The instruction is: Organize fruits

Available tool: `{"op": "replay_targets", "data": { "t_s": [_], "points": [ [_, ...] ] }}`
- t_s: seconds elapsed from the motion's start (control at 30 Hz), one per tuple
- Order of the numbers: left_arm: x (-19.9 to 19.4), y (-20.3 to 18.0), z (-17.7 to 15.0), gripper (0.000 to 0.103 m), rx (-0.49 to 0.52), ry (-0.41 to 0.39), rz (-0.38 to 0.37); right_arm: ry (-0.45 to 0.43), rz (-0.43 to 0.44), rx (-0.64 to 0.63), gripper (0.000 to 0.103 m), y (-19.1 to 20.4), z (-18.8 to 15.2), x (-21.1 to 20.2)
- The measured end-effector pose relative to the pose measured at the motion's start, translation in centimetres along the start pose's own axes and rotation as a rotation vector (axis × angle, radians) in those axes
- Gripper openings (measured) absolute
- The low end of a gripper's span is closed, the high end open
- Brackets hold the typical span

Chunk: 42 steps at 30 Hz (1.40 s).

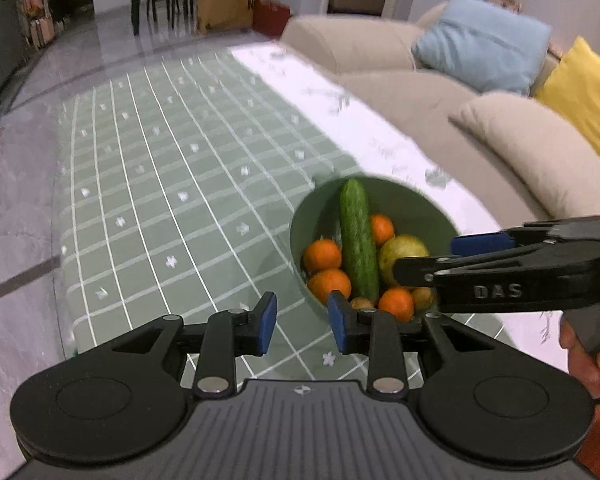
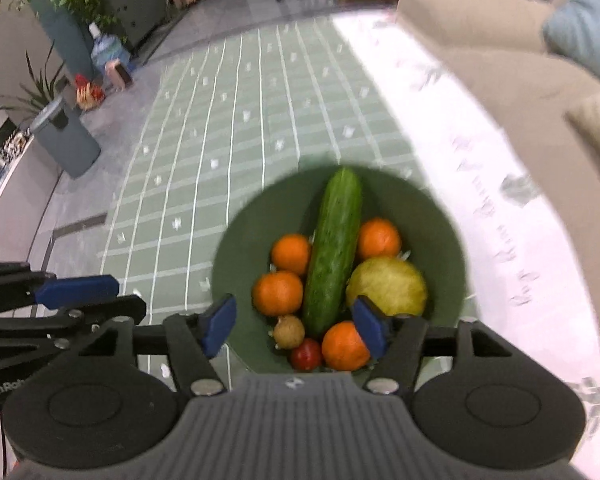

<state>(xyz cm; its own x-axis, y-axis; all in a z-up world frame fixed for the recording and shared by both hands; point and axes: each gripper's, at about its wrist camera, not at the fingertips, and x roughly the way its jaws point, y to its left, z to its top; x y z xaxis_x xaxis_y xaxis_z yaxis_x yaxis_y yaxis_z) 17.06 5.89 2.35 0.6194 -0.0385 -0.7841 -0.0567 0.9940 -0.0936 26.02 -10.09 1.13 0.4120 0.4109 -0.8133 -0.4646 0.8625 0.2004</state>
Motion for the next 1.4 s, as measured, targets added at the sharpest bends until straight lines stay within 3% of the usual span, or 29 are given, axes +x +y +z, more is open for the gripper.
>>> {"op": "replay_targets", "data": {
  "t_s": [0.17,0.37,0.6,0.9,1.07,1.4],
  "points": [
    [-4.0,-0.9,-0.4,0.046,0.005,-0.148,0.055,-0.167,-0.028,-0.033,0.078,1.3,-1.3,-6.3],
    [-8.6,-2.5,-2.3,0.068,0.040,-0.334,0.146,-0.390,-0.113,-0.085,0.088,2.3,-5.7,-13.6],
    [-10.9,-4.2,-5.4,0.086,0.075,-0.444,0.204,-0.559,-0.207,-0.043,0.092,2.9,-12.9,-18.7],
    [-9.5,-5.3,-9.2,0.088,0.076,-0.414,0.237,-0.655,-0.283,-0.029,0.094,4.9,-19.4,-19.7],
    [-8.5,-5.2,-11.0,0.088,0.071,-0.376,0.276,-0.607,-0.266,-0.033,0.094,5.0,-21.1,-18.3],
    [-5.5,-5.3,-13.4,0.088,0.062,-0.267,0.282,-0.535,-0.306,-0.062,0.095,5.2,-22.7,-14.2]
  ]
}}
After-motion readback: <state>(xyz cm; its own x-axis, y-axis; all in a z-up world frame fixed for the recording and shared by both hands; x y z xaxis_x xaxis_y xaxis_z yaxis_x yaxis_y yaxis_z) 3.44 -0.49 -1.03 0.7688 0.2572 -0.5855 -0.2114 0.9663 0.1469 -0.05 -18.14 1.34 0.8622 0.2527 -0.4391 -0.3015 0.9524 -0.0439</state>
